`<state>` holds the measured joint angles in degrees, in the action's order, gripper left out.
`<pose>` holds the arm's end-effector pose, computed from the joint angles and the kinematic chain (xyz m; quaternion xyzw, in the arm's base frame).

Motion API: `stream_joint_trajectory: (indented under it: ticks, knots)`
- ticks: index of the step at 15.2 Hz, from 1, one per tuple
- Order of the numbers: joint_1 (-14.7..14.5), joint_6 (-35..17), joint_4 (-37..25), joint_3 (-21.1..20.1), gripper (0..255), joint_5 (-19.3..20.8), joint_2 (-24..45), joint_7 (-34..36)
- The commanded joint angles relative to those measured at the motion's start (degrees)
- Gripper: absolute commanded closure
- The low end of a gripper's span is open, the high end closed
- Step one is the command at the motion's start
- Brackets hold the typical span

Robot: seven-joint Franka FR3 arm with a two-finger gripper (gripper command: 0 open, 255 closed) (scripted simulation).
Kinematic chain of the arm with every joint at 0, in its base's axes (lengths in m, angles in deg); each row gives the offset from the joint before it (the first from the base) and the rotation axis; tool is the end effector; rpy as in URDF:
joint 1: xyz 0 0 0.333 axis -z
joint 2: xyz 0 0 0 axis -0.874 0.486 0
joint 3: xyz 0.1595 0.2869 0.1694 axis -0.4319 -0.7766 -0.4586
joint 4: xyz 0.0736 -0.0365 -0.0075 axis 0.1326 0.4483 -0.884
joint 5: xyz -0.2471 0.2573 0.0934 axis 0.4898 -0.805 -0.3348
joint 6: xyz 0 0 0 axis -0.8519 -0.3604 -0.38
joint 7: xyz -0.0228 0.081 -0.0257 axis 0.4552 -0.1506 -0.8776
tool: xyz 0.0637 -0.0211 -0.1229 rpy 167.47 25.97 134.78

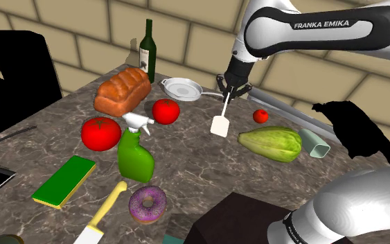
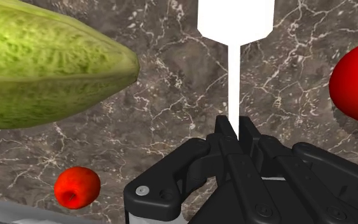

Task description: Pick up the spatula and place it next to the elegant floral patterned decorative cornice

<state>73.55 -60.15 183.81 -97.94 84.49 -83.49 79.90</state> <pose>0.4106 0.0231 0.5375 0.8993 -0.4361 0.0303 0.0141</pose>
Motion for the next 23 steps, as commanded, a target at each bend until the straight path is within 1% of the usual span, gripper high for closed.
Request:
stream_joint_trajectory:
  ticks: [1, 10, 16, 23]
  knots:
    - [0.04, 1.56, -1.39, 0.12, 255, 0.02, -0.15, -0.11]
    - [0.2, 8.36, -8.03, 0.46, 255, 0.14, -0.31, -0.35]
    - [1.92, 9.3, 0.07, 6.25, 255, 0.79, -9.43, -7.87]
    - [4.66, 11.25, 6.62, 13.58, 255, 4.02, -18.09, -16.59]
